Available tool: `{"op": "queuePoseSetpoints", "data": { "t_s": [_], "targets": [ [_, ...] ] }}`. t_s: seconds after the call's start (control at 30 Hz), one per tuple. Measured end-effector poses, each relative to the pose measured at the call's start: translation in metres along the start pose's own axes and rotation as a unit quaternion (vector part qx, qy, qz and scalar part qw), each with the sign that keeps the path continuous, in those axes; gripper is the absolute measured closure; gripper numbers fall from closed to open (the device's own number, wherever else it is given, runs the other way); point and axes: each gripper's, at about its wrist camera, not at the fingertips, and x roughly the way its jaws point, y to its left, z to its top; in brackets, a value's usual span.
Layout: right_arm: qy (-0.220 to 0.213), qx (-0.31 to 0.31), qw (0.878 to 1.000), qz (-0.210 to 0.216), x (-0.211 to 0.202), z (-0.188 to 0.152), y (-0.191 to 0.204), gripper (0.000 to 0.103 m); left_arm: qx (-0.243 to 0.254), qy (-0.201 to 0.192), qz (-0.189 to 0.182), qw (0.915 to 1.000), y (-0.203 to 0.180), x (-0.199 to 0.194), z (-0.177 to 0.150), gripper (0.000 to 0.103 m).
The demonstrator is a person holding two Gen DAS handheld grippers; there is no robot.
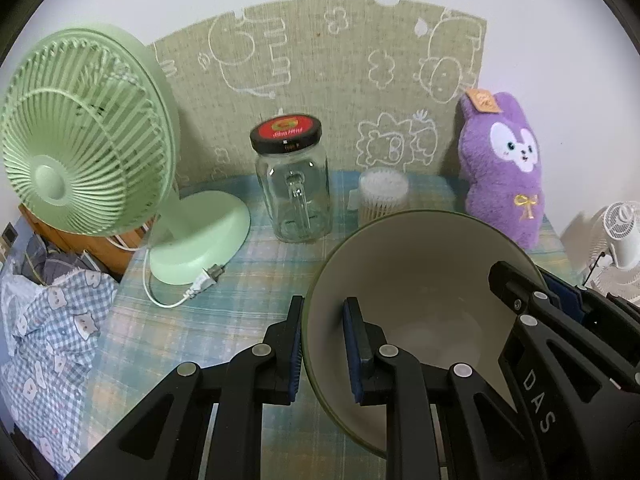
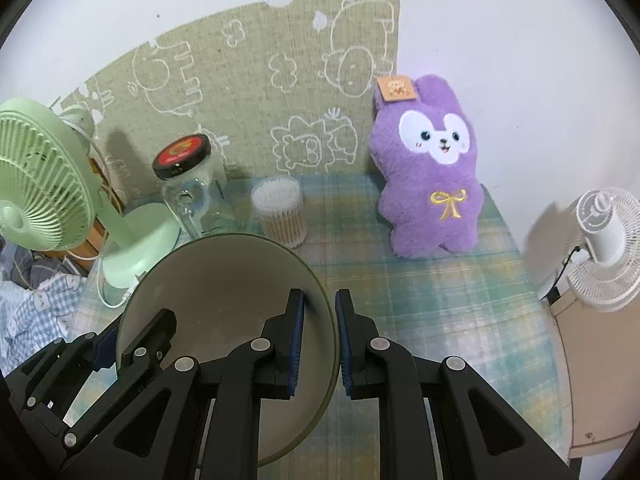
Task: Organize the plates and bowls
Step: 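Lift the glass bowl with both grippers and carry it toward the white floral plates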
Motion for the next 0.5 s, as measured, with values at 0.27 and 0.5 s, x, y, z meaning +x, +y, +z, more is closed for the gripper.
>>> {"op": "queuePoseSetpoints", "data": {
  "t_s": [0.27, 0.5],
  "targets": [
    [-0.012, 0.003, 1.0, -0.006, -0.039, -0.003, 0.006, 0.084, 0.003, -0.011, -0.006, 0.9999, 0.007, -0.036, -0.002, 0.087],
    [-0.022, 0.006, 1.0, -0.01, -0.079, -0.007, 0.013, 0.084, 0.007, -0.022, -0.01, 0.9997, 0.014, -0.07, -0.005, 0.087]
  ]
}}
